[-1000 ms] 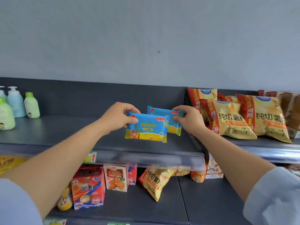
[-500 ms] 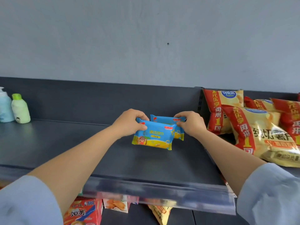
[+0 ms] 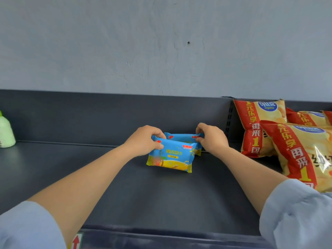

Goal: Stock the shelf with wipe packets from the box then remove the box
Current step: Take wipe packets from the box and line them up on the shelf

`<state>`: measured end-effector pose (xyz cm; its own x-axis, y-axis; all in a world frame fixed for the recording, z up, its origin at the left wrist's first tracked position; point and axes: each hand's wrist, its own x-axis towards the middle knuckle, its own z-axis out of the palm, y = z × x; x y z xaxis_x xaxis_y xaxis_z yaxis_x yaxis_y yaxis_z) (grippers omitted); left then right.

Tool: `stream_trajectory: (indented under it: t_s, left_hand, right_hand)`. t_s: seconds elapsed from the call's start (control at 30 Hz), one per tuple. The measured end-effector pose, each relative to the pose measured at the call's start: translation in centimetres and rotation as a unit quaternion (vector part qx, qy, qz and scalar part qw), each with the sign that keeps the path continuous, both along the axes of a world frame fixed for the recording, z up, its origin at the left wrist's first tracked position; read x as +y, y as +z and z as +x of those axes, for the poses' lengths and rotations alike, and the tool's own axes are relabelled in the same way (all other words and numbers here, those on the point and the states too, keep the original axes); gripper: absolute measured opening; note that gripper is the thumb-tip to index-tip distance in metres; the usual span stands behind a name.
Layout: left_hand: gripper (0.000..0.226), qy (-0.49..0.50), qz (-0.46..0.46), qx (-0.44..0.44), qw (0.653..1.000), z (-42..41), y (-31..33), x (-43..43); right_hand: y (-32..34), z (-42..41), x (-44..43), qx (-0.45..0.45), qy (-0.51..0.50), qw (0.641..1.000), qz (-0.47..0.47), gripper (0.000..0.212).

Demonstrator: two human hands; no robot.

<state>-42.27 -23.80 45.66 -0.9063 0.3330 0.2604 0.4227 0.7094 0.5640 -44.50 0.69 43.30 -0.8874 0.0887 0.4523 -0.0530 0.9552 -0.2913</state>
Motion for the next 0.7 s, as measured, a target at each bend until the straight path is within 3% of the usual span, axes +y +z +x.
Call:
stream_trajectory:
  t_s: [0.2,0.37,0.57,0.7]
  left_hand:
    - [0.018,0.003,-0.02,0.015,1.0,-1.1,-0.4,0.3]
    - [0.025,0.018,-0.044,0.052,0.998,-1.2,-0.8,0.7]
    - [0.016,0.037,-0.075,0.137,0.987,-1.5,-1.0,2.0]
    - [0.023,0.037,-0.101,0.144,0.984,-2.3,-1.6,2.9]
  right_hand:
    - [0.1,-1.3,0.1,0.013,0.007,1.0,-0.028,0.009]
    - [0.0,-1.9,0.1,0.017,-0.005,1.0,-0.016,0.012]
    - [-0.1,-2.2,0.2,0.032,0.0,0.999,0.008,0.015]
    - [0.0,-2.3,0.4,0.026,0.009,1.0,0.005,0.017]
